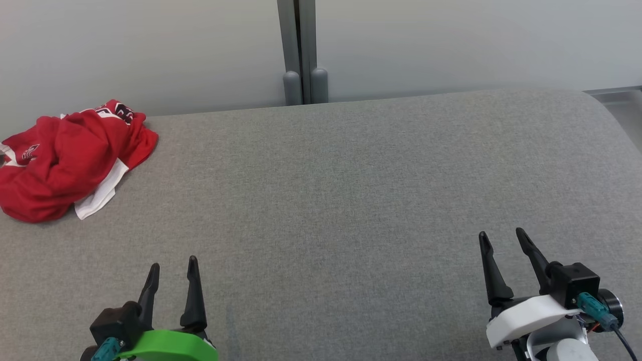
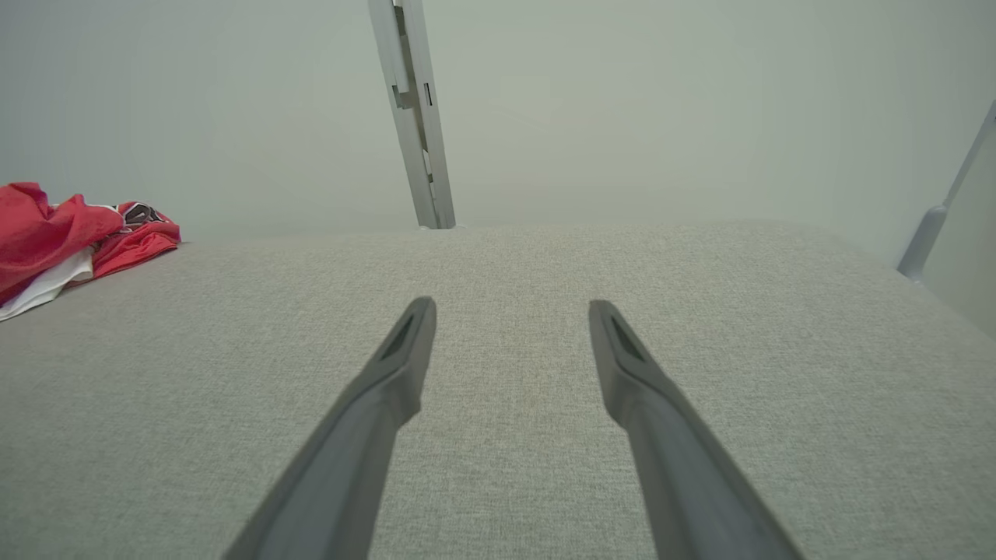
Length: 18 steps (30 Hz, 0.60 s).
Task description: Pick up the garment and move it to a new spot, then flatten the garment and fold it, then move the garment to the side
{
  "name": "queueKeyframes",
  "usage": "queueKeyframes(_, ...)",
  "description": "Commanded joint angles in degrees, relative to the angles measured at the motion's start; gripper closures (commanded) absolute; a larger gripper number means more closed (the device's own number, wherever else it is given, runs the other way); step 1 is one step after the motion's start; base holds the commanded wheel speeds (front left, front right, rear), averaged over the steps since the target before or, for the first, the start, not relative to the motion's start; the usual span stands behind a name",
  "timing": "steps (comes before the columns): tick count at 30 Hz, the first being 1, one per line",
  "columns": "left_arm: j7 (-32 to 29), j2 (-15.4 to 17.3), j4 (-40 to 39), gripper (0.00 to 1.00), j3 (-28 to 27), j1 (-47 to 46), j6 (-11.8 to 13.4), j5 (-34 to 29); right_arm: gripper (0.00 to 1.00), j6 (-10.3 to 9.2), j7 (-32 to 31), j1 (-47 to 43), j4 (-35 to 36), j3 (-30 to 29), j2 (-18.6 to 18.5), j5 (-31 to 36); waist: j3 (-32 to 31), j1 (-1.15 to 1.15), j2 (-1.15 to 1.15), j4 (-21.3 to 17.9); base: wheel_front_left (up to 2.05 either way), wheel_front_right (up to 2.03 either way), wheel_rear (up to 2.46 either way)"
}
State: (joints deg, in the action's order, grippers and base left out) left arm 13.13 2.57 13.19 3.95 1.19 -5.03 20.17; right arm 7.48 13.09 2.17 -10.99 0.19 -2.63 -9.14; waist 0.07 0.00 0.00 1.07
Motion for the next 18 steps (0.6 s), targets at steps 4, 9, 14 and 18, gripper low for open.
queueKeyframes(4,0.8,0.5,0.4,0.00,0.3,0.7,-0.2,-2.2,0.00,0.02,0.9,0.0,-0.3,0.3,-0.3,2.4,0.1,0.00,0.00,0.1,0.00,0.00,0.00)
queueKeyframes(9,1.3,0.5,1.0,0.00,0.3,0.7,-0.2,-3.4,0.00,0.02,1.4,0.0,-0.4,0.5,-0.4,4.2,0.1,0.00,0.00,0.2,0.00,0.00,0.00)
queueKeyframes(14,1.7,0.5,1.4,0.00,0.4,0.8,-0.1,-5.1,0.00,0.02,1.8,0.1,-0.4,0.7,-0.4,6.1,0.1,0.00,0.00,0.3,0.00,0.00,0.00)
queueKeyframes(18,2.3,0.5,1.6,0.00,0.5,0.9,0.0,-6.0,0.00,0.01,2.2,0.0,-0.4,0.9,-0.4,7.4,0.2,0.00,0.00,0.4,0.00,0.00,0.00)
